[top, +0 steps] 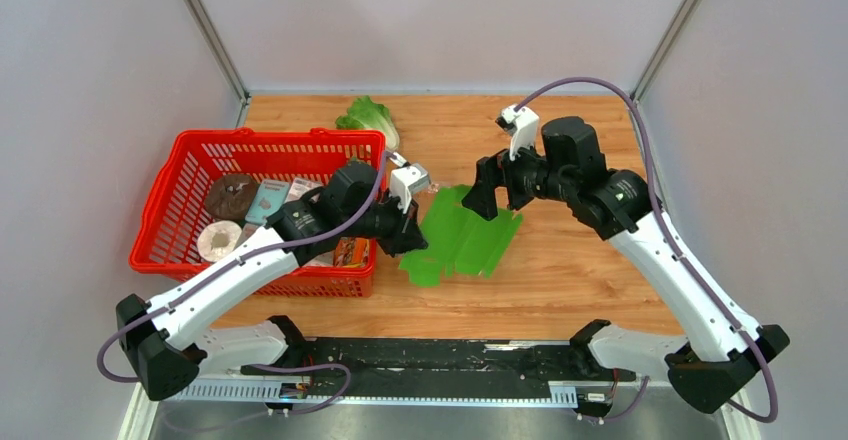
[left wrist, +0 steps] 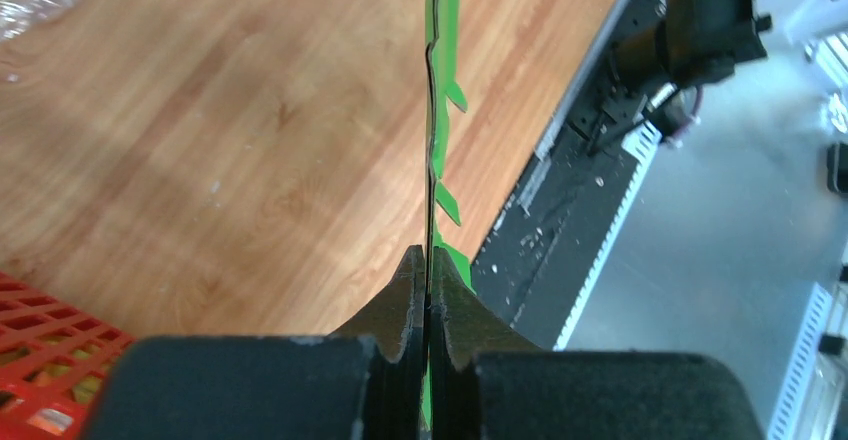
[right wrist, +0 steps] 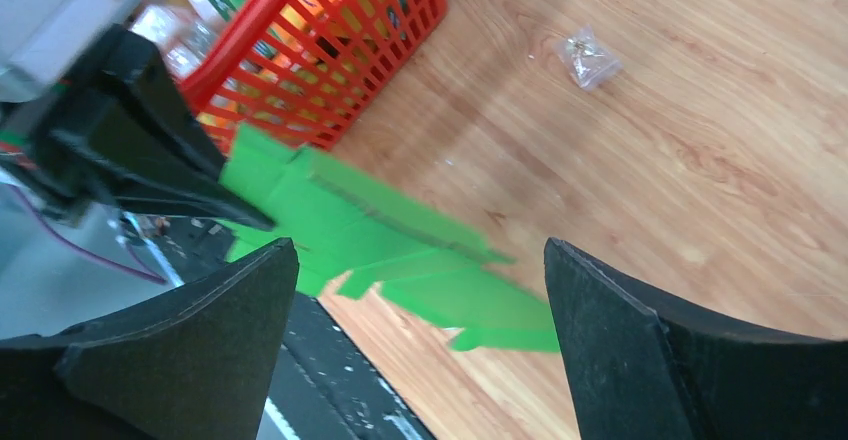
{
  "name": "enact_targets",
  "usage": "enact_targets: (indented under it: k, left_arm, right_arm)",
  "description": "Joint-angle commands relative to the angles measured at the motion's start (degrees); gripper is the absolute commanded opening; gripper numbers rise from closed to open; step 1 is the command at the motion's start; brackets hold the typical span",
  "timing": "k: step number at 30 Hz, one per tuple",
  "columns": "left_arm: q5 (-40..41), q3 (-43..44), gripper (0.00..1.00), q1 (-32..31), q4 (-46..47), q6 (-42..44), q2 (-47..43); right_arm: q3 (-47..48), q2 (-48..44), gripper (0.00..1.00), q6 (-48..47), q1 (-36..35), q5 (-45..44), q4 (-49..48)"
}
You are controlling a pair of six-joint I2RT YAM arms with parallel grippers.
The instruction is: Fold the paper box
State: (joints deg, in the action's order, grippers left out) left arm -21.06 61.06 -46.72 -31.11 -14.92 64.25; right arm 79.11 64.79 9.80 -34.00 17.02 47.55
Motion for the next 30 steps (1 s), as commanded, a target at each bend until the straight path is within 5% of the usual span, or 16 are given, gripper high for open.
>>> enact_targets:
  k: [1,7,12,17,20,23,28,30]
  left_arm:
    - [-8.5,0.0,0.00,0.2,-2.3,3.8,-2.8]
    - [-16.7,-0.3,0.00,0.2,-2.2,5.6,-3.1]
    - [-17.4,1.7,0.00,0.1,-5.7,8.9,-3.5]
    - [-17.1,1.7,0.00,0.2,-7.4,10.4,-5.3]
    - [-17.3,2.0,0.00,0.2,-6.9,10.3,-6.1]
    - [-17.7,1.2,0.00,0.2,-4.1,8.8,-6.8]
    - [-20.2,1.2,0.00,0.2,-1.1,6.9,-6.5]
    - [-16.6,1.3,0.17,0.1,-1.1,6.0,-6.8]
  right_arm:
    - [1.5,0.5,0.96,-13.6,-0.2,1.2,-0.9]
    - [-1.6,-0.1,0.88,-16.7,-0.2,19.8,-2.1]
    - [-4.7,-2.1,0.62,-12.9,-0.2,25.5,-5.7]
    - [-6.4,-4.3,0.51,-11.2,-0.1,32.1,-6.9]
    - [-6.8,-4.4,0.33,-10.2,-0.2,34.5,-7.9]
    - [-8.0,-5.2,0.27,-8.0,-0.2,32.7,-8.5]
    - [-12.2,-8.7,0.00,-2.7,-0.2,24.1,-13.6]
    - [-13.5,-11.6,0.00,0.6,-0.2,19.9,-16.6]
